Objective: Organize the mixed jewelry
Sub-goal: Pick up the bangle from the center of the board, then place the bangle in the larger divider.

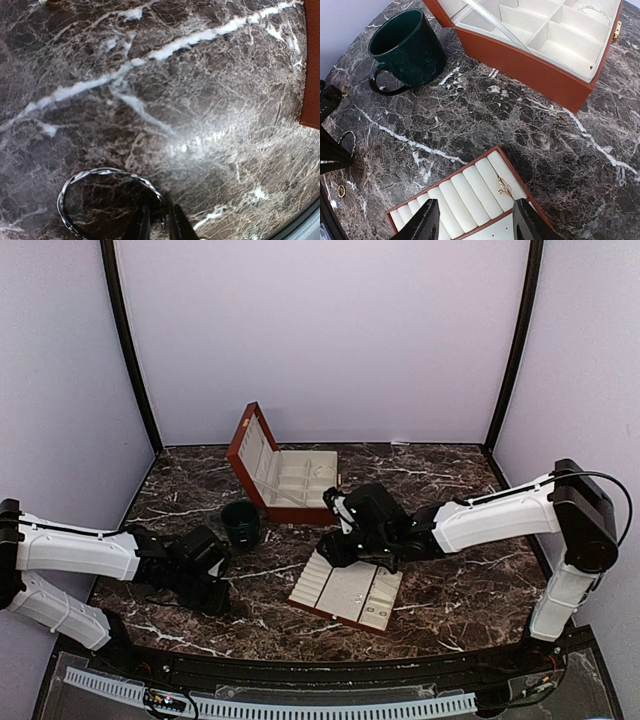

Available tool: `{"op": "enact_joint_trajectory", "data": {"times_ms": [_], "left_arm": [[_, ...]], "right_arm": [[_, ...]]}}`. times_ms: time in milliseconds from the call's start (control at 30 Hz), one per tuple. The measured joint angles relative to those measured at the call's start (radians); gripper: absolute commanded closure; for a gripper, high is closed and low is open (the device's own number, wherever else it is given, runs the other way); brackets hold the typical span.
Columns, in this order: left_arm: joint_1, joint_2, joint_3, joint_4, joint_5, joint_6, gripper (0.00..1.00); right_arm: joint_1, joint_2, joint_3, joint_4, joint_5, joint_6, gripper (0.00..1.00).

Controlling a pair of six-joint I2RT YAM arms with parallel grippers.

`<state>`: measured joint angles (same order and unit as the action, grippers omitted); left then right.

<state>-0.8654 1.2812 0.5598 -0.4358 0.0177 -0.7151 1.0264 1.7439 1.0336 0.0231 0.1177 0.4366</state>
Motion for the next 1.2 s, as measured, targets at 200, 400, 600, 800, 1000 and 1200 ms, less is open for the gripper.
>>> {"op": "enact_joint_trajectory", "data": {"times_ms": [200,400,600,800,1000,1200], "left_arm": [[-0.003,0.0,-0.007,0.019,0.012,-0.005,0.98],[-0.005,0.0,-0.007,0.022,0.02,-0.007,1.0],[-0.008,0.002,0.012,-0.008,0.027,0.006,1.0],[-0.009,0.028,0.163,-0.078,0.053,0.071,1.0],[-0.019,0.119,0.318,-0.139,0.077,0.155,1.0],[-0.047,0.189,0.503,-0.212,0.075,0.214,1.0]], "right_arm": [[-0.006,-0.041,-0.032,0.012,0.037,0.018,0.5],[-0.034,-0.098,-0.076,0.035,0.064,0.029,0.49],[-0.099,-0.167,-0.117,0.045,0.103,0.01,0.46],[-0.266,-0.295,-0.222,0.117,0.157,-0.056,0.32],[-0.469,-0.391,-0.37,0.303,0.156,-0.129,0.2],[-0.591,-0.427,-0.47,0.402,0.122,-0.133,0.18]]}}
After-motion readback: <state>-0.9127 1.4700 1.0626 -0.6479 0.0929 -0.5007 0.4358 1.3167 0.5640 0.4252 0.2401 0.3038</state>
